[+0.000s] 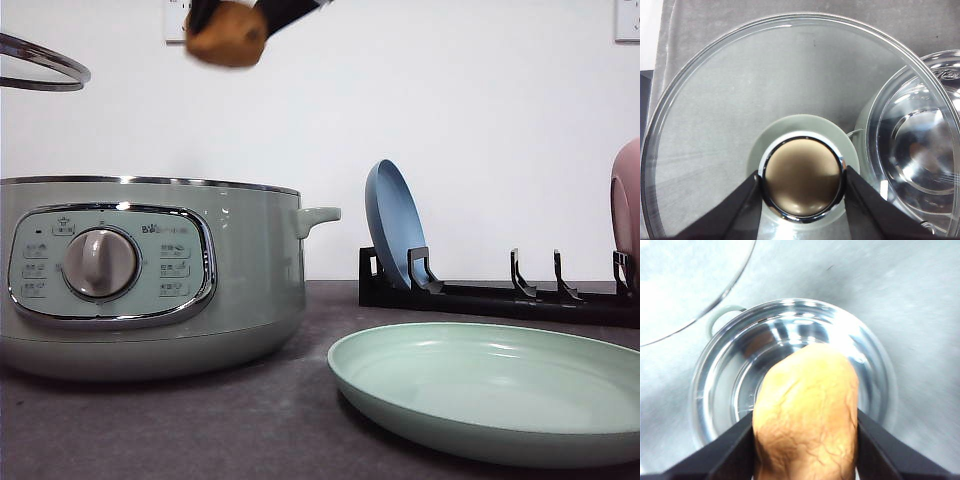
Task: Transfer potato from steamer to green plate
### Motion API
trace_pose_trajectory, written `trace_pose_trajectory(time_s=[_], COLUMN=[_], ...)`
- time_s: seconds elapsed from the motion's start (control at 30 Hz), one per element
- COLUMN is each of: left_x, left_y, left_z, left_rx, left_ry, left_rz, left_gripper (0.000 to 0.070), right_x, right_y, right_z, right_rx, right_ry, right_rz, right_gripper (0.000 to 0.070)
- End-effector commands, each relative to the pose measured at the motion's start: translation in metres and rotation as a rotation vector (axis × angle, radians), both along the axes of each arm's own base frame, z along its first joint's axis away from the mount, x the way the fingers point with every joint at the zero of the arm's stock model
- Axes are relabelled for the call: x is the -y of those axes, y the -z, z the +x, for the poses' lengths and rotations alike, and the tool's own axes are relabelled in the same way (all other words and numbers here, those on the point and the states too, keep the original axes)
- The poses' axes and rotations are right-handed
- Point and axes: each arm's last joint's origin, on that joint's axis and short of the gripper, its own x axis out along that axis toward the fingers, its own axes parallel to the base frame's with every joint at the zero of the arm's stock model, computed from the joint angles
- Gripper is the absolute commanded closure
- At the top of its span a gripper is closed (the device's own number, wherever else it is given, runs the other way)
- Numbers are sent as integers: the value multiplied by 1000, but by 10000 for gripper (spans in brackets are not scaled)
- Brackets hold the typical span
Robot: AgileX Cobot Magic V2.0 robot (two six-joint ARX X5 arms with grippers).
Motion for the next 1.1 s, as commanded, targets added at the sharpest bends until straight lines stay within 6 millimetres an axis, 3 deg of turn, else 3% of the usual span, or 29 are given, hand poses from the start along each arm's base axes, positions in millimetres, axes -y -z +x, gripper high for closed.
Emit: trace_pose_trajectory(time_s=[0.0, 0.17, 0.33, 0.53, 0.67, 0.87, 1.07], left_x=[0, 1, 1, 3, 5, 12, 19], left_y=[-11, -11, -11, -12, -12, -12, -12], left_z=[0, 0, 0, 1, 1, 1, 0], left_rx=[71, 72, 72, 77, 78, 76, 73], left_ry=[8, 19, 25, 50, 72, 117, 164], left_rz=[-15, -28, -36, -63, -81, -105, -129], left_gripper=[700, 700, 700, 700, 700, 700, 700], right_x=[8, 42, 79, 121, 139, 154, 160], right_y=[-12, -27, -20, 0, 15, 46, 85], right_z=[-6, -18, -31, -59, -77, -99, -108], right_rx=[24, 9, -14, 1, -11, -47, -102], right_ry=[-6, 39, 98, 162, 215, 306, 397], right_rz=[9, -9, -28, -13, 22, 113, 139], right_gripper=[495, 495, 494, 494, 494, 494, 494])
